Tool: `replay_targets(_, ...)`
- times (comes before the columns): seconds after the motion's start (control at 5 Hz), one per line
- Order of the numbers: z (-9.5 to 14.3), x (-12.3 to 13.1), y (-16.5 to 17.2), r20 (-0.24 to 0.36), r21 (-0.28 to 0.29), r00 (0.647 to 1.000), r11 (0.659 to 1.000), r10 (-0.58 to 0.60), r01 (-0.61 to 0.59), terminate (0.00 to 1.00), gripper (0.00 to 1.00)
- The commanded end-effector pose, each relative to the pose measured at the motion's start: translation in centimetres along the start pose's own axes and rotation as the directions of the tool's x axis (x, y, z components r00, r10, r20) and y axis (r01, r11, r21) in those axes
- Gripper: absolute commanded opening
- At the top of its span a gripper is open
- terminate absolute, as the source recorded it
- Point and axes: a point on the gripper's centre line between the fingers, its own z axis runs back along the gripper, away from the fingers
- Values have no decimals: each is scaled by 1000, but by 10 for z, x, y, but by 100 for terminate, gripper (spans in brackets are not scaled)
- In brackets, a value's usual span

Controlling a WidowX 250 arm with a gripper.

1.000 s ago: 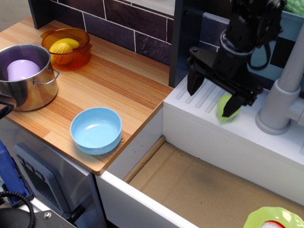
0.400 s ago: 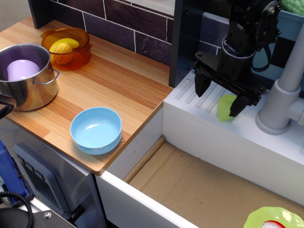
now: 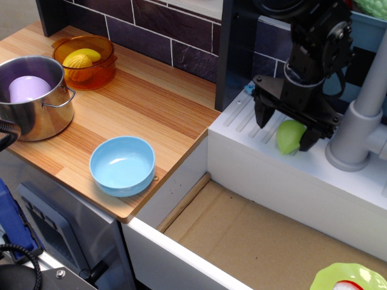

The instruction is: Put pear in bowl

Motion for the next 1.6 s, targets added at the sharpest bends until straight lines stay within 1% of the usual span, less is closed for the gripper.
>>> replay_targets(0.0,-7,8,3,53,-30,999,1000,6,-5,0,100)
replay_targets(0.2,-4,7,2,27,-17,1000,1000,-1,2,0,0)
replay_targets(0.4,12,3,11,-30,21,999,1000,-18,18,0,0)
replay_targets(0.6,33,-19,41,-80,37,993,996,-82,85,0,0)
replay_targets(0.8,51,-36,72,-133,41,983,990,-127,134,0,0)
replay_targets(1.0,66,-48,97,-162,42,974,985,-156,165,0,0)
replay_targets(1.2,74,-62,114,-150,25,977,987,-151,157,0,0)
replay_targets(1.4,78,-72,123,-159,17,973,985,-165,170,0,0)
